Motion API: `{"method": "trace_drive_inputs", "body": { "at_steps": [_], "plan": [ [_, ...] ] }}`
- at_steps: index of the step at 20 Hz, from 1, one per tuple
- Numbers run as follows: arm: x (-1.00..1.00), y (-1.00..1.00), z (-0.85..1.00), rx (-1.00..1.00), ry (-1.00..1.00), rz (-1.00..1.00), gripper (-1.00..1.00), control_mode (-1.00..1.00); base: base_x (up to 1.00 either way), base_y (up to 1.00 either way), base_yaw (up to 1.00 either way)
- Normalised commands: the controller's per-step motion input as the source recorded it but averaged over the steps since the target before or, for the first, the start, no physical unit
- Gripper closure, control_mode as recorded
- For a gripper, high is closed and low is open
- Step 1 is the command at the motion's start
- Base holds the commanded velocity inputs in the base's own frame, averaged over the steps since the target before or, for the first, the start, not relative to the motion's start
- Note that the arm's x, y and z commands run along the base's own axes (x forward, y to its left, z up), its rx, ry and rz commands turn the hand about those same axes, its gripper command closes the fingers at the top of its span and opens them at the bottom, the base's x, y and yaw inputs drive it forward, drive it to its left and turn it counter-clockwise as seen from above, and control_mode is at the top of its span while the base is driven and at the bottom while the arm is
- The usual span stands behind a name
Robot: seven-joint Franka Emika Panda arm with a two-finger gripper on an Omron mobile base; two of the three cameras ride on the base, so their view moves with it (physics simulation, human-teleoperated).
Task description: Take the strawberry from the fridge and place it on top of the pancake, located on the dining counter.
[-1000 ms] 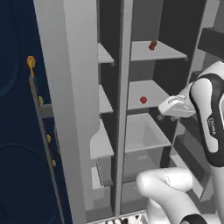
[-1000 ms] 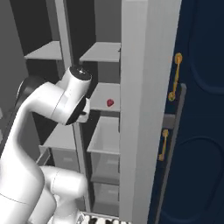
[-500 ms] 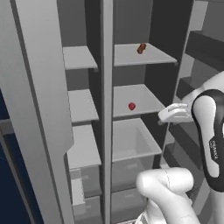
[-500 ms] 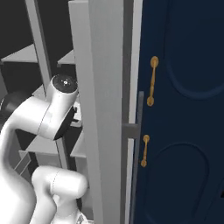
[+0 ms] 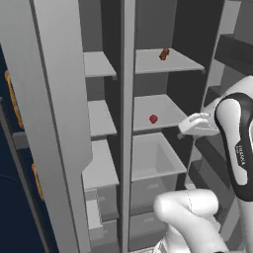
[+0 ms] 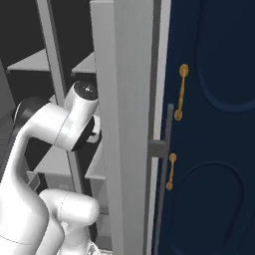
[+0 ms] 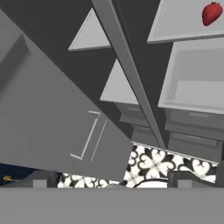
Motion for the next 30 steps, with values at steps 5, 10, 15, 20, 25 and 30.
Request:
{"method": "trace_drive_inputs", "body": {
  "at_steps": [5,10,15,20,25,30],
  "plan": [
    [0.00,0.00,0.00,0.00,0.00,0.00,-1.00,1.00,-0.36,0.28,-0.01],
    [0.00,0.00,0.00,0.00,0.00,0.00,-1.00,1.00,0.00,0.41,-0.01],
    [0.00,0.00,0.00,0.00,0.00,0.00,-1.00,1.00,0.15,0.00,0.00],
    [0.00,0.00,0.00,0.00,0.00,0.00,-1.00,1.00,0.60,0.00,0.00],
    [0.00,0.00,0.00,0.00,0.00,0.00,-1.00,1.00,0.41,0.00,0.00],
    [0.01,-0.01,0.00,-0.02,-0.01,-0.04,-1.00,-1.00,0.10,0.00,0.00]
  ]
}}
